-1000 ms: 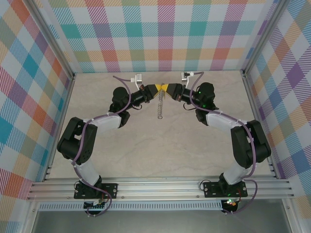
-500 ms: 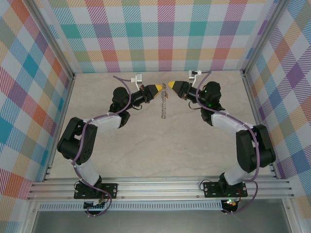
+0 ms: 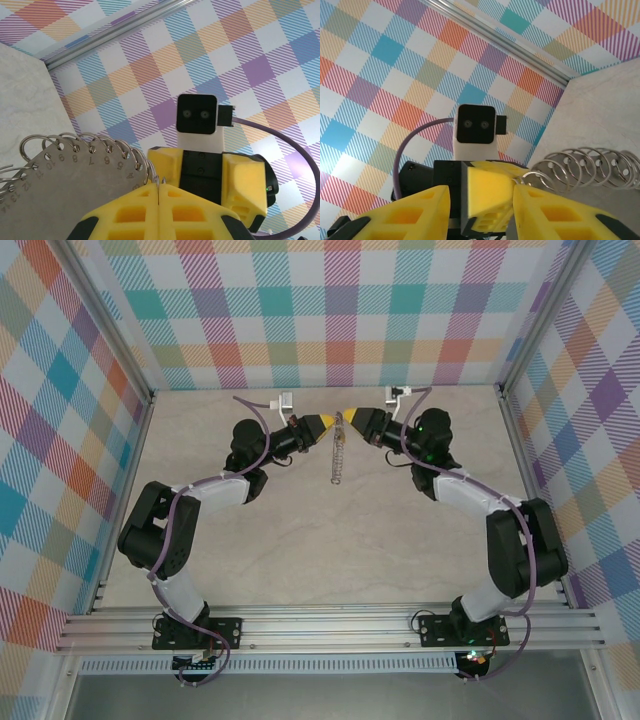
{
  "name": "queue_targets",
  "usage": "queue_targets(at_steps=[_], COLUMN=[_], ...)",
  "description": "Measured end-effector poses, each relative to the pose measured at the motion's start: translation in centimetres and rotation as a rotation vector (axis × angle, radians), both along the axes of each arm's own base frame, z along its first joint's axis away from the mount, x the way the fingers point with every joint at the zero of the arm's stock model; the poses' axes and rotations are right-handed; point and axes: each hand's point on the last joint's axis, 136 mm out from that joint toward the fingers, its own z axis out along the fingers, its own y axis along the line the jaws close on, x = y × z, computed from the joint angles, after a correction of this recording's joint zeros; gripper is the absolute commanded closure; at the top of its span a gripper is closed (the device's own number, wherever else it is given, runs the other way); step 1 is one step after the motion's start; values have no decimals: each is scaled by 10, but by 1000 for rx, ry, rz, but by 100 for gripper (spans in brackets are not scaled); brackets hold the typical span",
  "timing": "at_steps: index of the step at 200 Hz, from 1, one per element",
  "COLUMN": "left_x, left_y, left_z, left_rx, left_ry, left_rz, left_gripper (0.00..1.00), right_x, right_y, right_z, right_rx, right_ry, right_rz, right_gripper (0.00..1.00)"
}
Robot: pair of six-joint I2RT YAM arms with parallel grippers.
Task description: Put the keys on the keyring
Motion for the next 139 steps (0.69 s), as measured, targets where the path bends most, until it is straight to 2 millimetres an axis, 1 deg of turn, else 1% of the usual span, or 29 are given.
queue_targets(at_steps=[20,37,75,110,139], left_x=[0,0,0,0,0], left_y=[0,0,0,0,0], left_z=[0,0,0,0,0], left_rx=[0,0,0,0,-1], left_ry=[0,0,0,0,-1], left_rz=[0,0,0,0,0], left_gripper=[100,100,100,100,100], right_x=[1,0,-5,-4,-4], right_y=[6,11,18,18,18], right_z=[-10,-14,-13,-14,-14], right_rx=[-9,-12,-11,-12,-14], right_ry=[22,31,28,29,27], right_rz=[11,22,40,40,39], right_gripper=[63,65,69,72,77])
